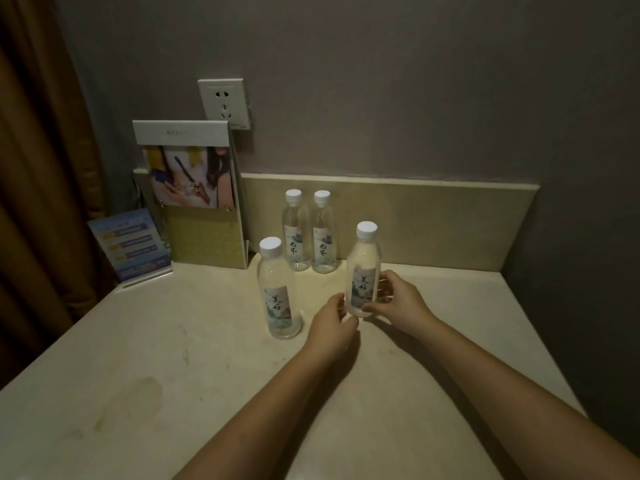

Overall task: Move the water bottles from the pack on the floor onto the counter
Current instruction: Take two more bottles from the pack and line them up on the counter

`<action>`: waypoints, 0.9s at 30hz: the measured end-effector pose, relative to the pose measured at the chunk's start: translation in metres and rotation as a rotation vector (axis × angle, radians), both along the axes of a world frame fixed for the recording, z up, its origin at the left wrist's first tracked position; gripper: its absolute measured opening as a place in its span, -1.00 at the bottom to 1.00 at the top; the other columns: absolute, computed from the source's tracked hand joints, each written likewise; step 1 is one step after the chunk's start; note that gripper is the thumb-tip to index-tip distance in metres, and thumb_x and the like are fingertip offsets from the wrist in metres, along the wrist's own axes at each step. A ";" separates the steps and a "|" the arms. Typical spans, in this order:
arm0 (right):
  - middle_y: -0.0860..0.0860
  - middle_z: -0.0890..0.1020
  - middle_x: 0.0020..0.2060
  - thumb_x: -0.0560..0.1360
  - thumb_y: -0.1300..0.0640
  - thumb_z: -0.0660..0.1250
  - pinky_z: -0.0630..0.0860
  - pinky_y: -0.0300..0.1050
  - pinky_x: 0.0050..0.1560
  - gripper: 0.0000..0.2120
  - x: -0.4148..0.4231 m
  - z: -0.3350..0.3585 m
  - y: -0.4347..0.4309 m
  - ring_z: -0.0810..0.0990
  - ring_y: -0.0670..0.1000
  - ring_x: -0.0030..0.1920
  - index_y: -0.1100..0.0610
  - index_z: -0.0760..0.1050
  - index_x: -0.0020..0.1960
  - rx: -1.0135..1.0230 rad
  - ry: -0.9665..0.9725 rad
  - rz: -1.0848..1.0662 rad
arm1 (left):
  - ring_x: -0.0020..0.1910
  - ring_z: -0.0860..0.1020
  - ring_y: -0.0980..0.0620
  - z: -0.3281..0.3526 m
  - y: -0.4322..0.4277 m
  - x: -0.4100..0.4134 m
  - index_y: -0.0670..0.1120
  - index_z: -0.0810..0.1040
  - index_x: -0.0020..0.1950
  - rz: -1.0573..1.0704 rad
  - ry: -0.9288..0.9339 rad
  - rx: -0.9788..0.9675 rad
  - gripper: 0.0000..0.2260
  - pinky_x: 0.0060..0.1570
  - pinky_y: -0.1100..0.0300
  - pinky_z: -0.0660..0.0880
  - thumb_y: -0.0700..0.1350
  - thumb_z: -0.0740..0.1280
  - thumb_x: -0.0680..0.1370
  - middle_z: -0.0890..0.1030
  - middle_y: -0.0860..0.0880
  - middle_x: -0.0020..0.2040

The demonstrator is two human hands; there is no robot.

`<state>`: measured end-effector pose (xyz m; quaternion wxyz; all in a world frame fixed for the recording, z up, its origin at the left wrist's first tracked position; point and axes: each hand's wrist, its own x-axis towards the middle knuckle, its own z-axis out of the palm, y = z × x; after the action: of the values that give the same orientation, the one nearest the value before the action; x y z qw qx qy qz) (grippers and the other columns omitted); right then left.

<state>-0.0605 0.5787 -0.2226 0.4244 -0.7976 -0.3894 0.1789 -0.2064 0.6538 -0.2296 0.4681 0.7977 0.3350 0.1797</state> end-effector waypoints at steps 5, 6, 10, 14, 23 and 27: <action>-0.04 0.62 0.07 0.30 0.15 0.57 0.48 -0.30 -0.10 -0.43 0.019 -0.003 0.024 0.58 -0.12 -0.08 0.06 0.44 0.25 0.055 -0.002 -0.048 | 0.36 0.40 0.00 -0.013 0.016 0.005 -0.08 0.26 0.48 -0.001 0.104 0.285 -0.51 0.31 0.14 0.33 -0.10 0.24 0.55 0.42 -0.07 0.41; -0.03 0.63 0.06 0.30 0.14 0.57 0.50 -0.25 -0.07 -0.41 0.023 -0.003 0.030 0.60 -0.09 -0.06 0.07 0.44 0.27 0.061 -0.007 -0.056 | 0.37 0.37 0.00 -0.018 0.017 0.005 -0.10 0.28 0.47 -0.017 0.144 0.409 -0.53 0.34 0.15 0.30 -0.09 0.20 0.56 0.40 -0.08 0.41; -0.01 0.64 0.04 0.31 0.13 0.57 0.50 -0.20 -0.03 -0.42 0.039 -0.004 0.051 0.60 -0.04 -0.04 0.08 0.46 0.28 0.070 -0.020 -0.078 | 0.31 0.38 -0.04 -0.029 0.015 0.008 -0.16 0.38 0.39 -0.014 0.163 0.625 -0.57 0.33 0.15 0.29 -0.07 0.13 0.55 0.40 -0.11 0.35; 0.00 0.65 0.03 0.29 0.16 0.58 0.44 -0.32 -0.15 -0.47 0.051 -0.009 0.065 0.58 -0.10 -0.12 0.10 0.49 0.22 0.091 -0.005 -0.086 | 0.38 0.33 -0.04 -0.031 0.018 0.009 -0.15 0.36 0.42 -0.015 0.168 0.617 -0.56 0.38 0.13 0.26 -0.06 0.14 0.55 0.36 -0.11 0.41; 0.06 0.62 0.04 0.29 0.18 0.58 0.52 -0.17 0.01 -0.51 0.059 -0.022 0.084 0.60 0.00 0.02 0.11 0.42 0.11 0.144 0.042 -0.133 | 0.43 0.27 -0.01 -0.032 0.019 0.008 -0.13 0.34 0.44 -0.026 0.174 0.629 -0.56 0.41 0.16 0.19 -0.08 0.14 0.57 0.32 -0.10 0.46; 0.07 0.61 0.09 0.31 0.19 0.56 0.54 -0.10 0.10 -0.50 0.059 -0.020 0.090 0.59 0.02 0.06 0.17 0.43 0.17 0.145 0.037 -0.120 | 0.44 0.26 0.00 -0.032 0.019 0.007 -0.14 0.34 0.44 -0.031 0.158 0.623 -0.57 0.43 0.16 0.18 -0.08 0.14 0.58 0.33 -0.10 0.46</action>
<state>-0.0014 0.6684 -0.2427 0.4980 -0.7834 -0.3449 0.1390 -0.1992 0.6727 -0.2621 0.1764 0.9192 0.2869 0.2038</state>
